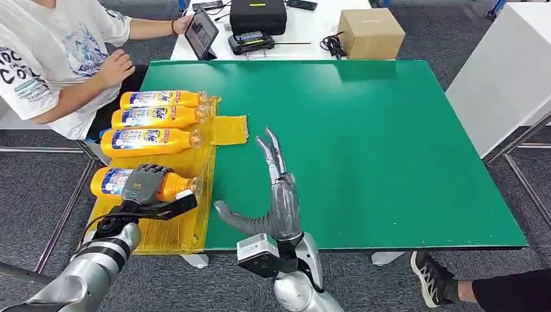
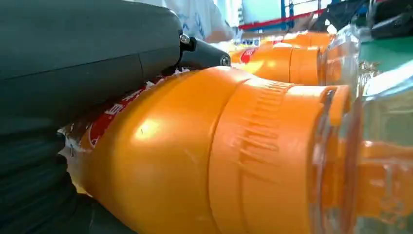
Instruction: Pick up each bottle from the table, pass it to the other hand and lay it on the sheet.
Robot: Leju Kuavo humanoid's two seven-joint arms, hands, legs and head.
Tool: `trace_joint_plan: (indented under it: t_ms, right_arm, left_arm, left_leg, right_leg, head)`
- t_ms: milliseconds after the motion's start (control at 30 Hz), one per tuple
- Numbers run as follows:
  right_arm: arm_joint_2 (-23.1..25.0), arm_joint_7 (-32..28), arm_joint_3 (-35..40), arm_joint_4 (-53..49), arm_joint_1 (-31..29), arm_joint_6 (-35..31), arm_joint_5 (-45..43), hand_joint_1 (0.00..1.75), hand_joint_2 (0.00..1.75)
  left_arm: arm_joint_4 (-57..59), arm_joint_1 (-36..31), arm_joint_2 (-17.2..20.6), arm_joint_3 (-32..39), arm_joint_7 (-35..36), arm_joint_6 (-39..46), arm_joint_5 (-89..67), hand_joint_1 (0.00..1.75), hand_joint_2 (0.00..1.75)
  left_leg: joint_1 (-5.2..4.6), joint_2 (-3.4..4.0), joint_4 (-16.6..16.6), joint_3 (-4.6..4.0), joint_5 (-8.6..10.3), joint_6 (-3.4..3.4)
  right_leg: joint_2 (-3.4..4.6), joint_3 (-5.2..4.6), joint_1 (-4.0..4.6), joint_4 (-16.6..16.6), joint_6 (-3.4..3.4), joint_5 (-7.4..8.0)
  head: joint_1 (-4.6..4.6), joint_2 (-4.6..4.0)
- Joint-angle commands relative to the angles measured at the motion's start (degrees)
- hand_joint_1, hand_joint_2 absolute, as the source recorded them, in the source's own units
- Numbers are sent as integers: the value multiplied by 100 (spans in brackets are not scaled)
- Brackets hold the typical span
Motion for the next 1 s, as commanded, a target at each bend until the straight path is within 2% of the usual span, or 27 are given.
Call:
trace_joint_plan:
  t_ms: [33,67,267,400,467,533,633,733,833,900,933,1000]
  right_arm:
    - [-66,43,94,446,-83,191,-65,0,175]
    - [-68,40,89,462,-82,201,-66,0,175]
    - [-63,17,43,574,-104,302,-105,0,175]
    - [-34,-18,51,701,-196,353,-172,0,175]
    - [-20,-24,54,738,-221,350,-188,0,175]
    - [-18,-26,54,744,-224,350,-190,0,175]
    - [-15,-36,67,799,-243,358,-202,0,175]
    - [18,-92,107,1006,-313,337,-238,0,175]
    - [26,-130,111,1045,-319,298,-253,0,175]
    - [-1,-125,107,966,-269,260,-263,0,175]
    - [-4,-91,102,932,-237,241,-246,0,175]
    - [-14,-78,111,899,-217,239,-236,0,175]
  left_arm:
    - [459,-100,-32,295,-357,-1081,489,0,175]
    - [457,-72,-40,332,-420,-1176,587,0,0]
    - [494,22,-65,491,-558,-2098,1202,0,0]
    - [548,48,-64,777,-753,-3027,1955,0,0]
    - [532,67,-48,751,-762,-3072,1974,0,0]
    - [532,66,-47,749,-770,-3096,1988,0,0]
    - [567,46,-54,984,-841,-3503,2391,0,0]
    - [499,86,-70,1476,-1112,-4309,3264,0,0]
    - [392,127,-102,1531,-1263,-4274,3495,0,0]
    - [98,197,-269,1486,-1582,-3652,3870,0,0]
    - [-128,225,-416,1419,-1721,-2818,3914,0,0]
    - [-209,194,-512,1361,-1729,-2592,3972,0,0]
  left_leg:
    - [7,11,-7,38,-14,-6]
    - [3,11,-7,29,-9,-4]
    - [-3,0,-13,45,-6,-3]
    - [-3,-13,-15,72,-7,-5]
    - [-1,-12,-20,89,-7,-7]
    - [-5,-43,-16,99,-7,-4]
    - [-1,-38,-21,107,0,-5]
    - [-4,-34,-19,114,0,-4]
    - [-6,-28,-21,121,-1,-5]
    - [-5,-32,-23,121,1,-7]
    - [-2,-30,-27,121,2,-9]
    - [-3,-51,-15,112,2,-5]
  right_leg:
    - [7,40,9,-12,-10,-9]
    - [9,29,4,-11,-7,-4]
    - [-1,47,-2,-13,-6,-5]
    - [-3,77,-3,-15,-9,-7]
    - [-4,94,-1,-19,-16,-7]
    - [-31,110,-4,-13,-13,-15]
    - [-31,115,-1,-23,-18,-8]
    - [-28,124,-3,-18,-19,-7]
    - [-25,128,-4,-17,-20,-5]
    - [-30,129,-2,-20,-21,-5]
    - [-29,129,0,-25,-25,-4]
    - [-48,125,-1,-15,-18,-10]
  head:
    - [0,0]
    - [0,0]
    - [0,0]
    - [0,0]
    - [-2,0]
    - [0,0]
    - [0,0]
    - [0,0]
    - [0,0]
    - [0,0]
    - [0,0]
    - [-2,0]
